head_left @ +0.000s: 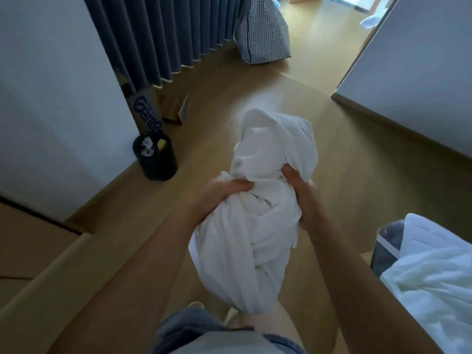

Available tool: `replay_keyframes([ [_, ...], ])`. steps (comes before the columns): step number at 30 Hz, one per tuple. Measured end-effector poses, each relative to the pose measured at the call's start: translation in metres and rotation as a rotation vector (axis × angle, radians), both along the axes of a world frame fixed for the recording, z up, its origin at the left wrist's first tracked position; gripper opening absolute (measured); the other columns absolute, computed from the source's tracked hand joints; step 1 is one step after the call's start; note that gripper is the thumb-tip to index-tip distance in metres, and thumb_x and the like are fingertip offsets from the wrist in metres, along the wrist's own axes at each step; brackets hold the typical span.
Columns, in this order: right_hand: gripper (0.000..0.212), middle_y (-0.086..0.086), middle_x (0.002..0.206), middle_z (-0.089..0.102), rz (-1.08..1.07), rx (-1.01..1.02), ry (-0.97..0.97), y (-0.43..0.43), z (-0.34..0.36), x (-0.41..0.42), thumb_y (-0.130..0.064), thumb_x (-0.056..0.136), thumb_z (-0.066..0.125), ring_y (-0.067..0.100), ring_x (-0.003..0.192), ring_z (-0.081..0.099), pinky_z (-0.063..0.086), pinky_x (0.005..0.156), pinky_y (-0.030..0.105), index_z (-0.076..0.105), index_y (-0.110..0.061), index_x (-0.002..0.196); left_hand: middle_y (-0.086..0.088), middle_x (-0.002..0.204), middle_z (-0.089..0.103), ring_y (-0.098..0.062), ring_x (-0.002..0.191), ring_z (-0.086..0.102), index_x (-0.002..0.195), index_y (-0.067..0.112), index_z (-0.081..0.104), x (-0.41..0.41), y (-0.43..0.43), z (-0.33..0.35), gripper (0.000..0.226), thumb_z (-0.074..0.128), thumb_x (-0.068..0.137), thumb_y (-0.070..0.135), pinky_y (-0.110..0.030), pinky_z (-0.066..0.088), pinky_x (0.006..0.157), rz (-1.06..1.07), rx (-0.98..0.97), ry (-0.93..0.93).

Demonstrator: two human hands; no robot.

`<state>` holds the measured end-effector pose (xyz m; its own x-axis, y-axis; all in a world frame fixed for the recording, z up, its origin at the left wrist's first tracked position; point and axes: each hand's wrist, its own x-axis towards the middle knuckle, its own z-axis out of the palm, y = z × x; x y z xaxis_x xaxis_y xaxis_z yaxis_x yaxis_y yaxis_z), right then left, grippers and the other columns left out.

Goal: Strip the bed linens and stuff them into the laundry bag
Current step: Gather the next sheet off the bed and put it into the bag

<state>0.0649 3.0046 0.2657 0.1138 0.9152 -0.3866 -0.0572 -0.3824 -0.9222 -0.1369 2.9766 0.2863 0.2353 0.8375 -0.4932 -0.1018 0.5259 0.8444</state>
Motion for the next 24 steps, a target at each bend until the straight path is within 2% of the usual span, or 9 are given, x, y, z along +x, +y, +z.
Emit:
replay_keyframes([
  [5, 0.112, 0.002, 0.115, 0.067, -0.083, -0.014, -0.011, 0.119, -0.015, 0.042, -0.071, 0.032, 0.083, 0.021, 0.100, 0.067, 0.053, 0.091, 0.043, 0.055, -0.015, 0.126, -0.008, 0.107, 0.072, -0.020, 0.096, 0.070, 0.110, 0.011, 0.065, 0.044, 0.132, -0.011, 0.027, 0.067, 0.085, 0.022, -0.028, 0.056, 0.081, -0.053, -0.018, 0.005],
  [10, 0.099, 0.001, 0.113, 0.066, -0.122, -0.026, -0.051, 0.243, -0.020, 0.106, -0.063, 0.041, 0.077, 0.018, 0.098, 0.065, 0.053, 0.085, 0.034, 0.056, -0.012, 0.124, -0.012, 0.105, 0.071, -0.017, 0.085, 0.071, 0.111, 0.008, 0.065, 0.108, 0.260, -0.016, 0.027, 0.066, 0.086, 0.016, -0.023, 0.058, 0.070, -0.072, -0.021, -0.019],
  [14, 0.087, 0.002, 0.114, 0.066, -0.110, -0.041, -0.041, 0.346, -0.010, 0.146, -0.051, 0.054, 0.083, 0.016, 0.096, 0.065, 0.052, 0.076, 0.028, 0.055, -0.011, 0.125, -0.010, 0.103, 0.073, -0.017, 0.087, 0.071, 0.112, 0.007, 0.065, 0.150, 0.359, -0.006, 0.040, 0.075, 0.076, 0.019, -0.021, 0.055, 0.065, -0.066, -0.010, -0.030],
  [17, 0.093, 0.003, 0.115, 0.066, -0.089, -0.067, -0.038, 0.419, -0.009, 0.162, -0.055, 0.048, 0.083, 0.019, 0.097, 0.066, 0.055, 0.084, 0.036, 0.055, -0.010, 0.124, -0.006, 0.098, 0.074, -0.016, 0.085, 0.072, 0.108, 0.010, 0.065, 0.167, 0.427, -0.008, 0.029, 0.070, 0.081, 0.019, -0.021, 0.056, 0.065, -0.027, -0.032, -0.047],
  [20, 0.099, 0.002, 0.113, 0.066, -0.069, -0.087, -0.034, 0.496, -0.015, 0.171, -0.060, 0.039, 0.081, 0.020, 0.098, 0.067, 0.054, 0.089, 0.042, 0.055, -0.011, 0.122, -0.007, 0.102, 0.073, -0.019, 0.091, 0.071, 0.111, 0.010, 0.064, 0.176, 0.498, -0.012, 0.042, 0.072, 0.072, 0.025, -0.023, 0.057, 0.068, -0.018, -0.032, -0.073],
  [24, 0.108, 0.003, 0.113, 0.068, -0.021, -0.056, -0.049, 0.624, -0.019, 0.167, -0.068, 0.033, 0.085, 0.022, 0.099, 0.067, 0.054, 0.090, 0.044, 0.056, -0.013, 0.121, -0.007, 0.101, 0.074, -0.018, 0.087, 0.072, 0.108, 0.011, 0.064, 0.174, 0.614, -0.017, 0.043, 0.069, 0.068, 0.026, -0.022, 0.056, 0.064, 0.053, -0.014, -0.106],
])
